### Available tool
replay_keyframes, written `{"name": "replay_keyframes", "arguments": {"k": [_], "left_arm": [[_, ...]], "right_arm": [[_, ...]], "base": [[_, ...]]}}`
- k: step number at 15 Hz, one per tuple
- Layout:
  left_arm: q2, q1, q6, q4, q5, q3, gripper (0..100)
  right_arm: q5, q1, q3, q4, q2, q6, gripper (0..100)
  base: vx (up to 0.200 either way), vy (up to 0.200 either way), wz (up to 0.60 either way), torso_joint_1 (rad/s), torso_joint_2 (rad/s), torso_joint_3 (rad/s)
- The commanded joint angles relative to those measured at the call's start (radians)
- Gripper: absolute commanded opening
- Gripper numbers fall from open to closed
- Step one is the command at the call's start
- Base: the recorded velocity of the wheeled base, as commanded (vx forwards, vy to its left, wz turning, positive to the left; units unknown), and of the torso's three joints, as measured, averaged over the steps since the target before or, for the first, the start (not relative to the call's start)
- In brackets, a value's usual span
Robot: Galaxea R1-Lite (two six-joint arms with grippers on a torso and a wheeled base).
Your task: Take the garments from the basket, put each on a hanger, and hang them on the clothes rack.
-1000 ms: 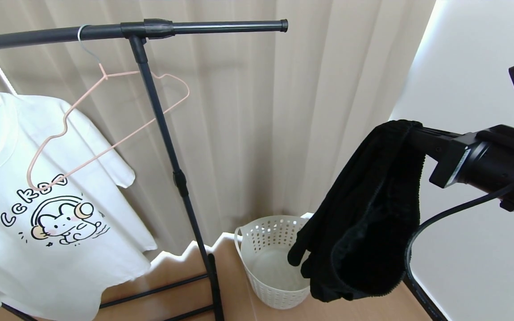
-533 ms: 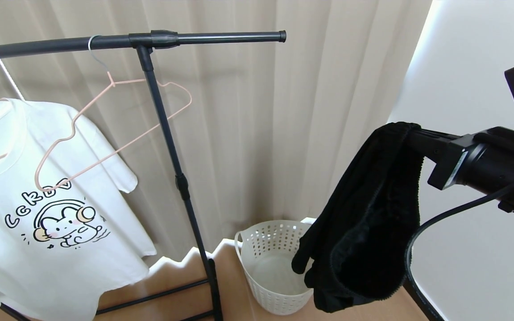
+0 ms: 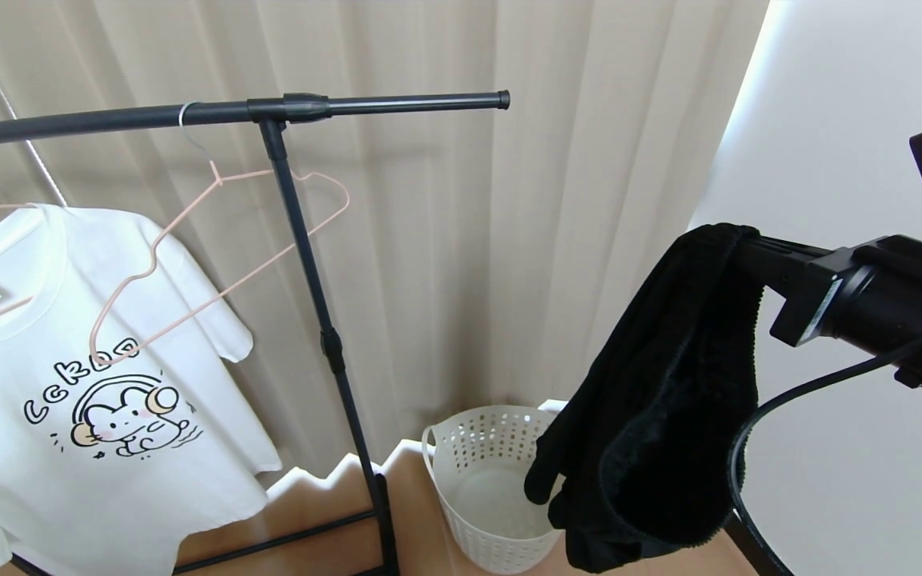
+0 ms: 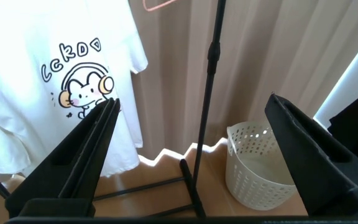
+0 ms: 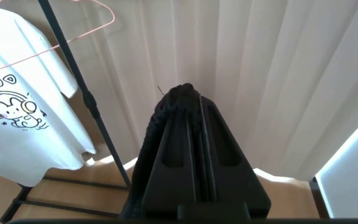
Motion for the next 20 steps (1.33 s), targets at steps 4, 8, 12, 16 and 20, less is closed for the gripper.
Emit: {"name": "replay_keyframes", "arguments": {"k": [4, 8, 12, 16, 20], "left_arm": [[0.001, 0.000, 0.003, -0.002, 0.002, 0.000, 100], [0.001, 0.000, 0.001, -0.002, 0.002, 0.000, 100], [0.001, 0.000, 0.001, -0.002, 0.002, 0.000, 100], [0.001, 0.000, 0.001, -0.002, 0.002, 0.000, 100], [0.001, 0.000, 0.001, -0.002, 0.002, 0.000, 100]], "right_arm": [[-0.001, 0.001, 0.003, -0.001, 0.009, -0.040, 0], [0.006, -0.004, 0.017, -0.005, 0.004, -0.034, 0], [0.046, -0.015, 0.040, -0.033, 0.002, -0.037, 0], [0.046, -0.029, 0.041, -0.058, 0.004, -0.040, 0], [0.046, -0.030, 0.040, -0.058, 0.004, -0.041, 0]], "base": [[0.000, 0.000, 0.00, 0.172, -0.40, -0.232], [0.000, 0.000, 0.00, 0.021, -0.04, -0.027], [0.000, 0.000, 0.00, 0.107, -0.23, -0.137], [0.000, 0.000, 0.00, 0.210, -0.49, -0.267], [0.000, 0.000, 0.00, 0.176, -0.38, -0.207]]}}
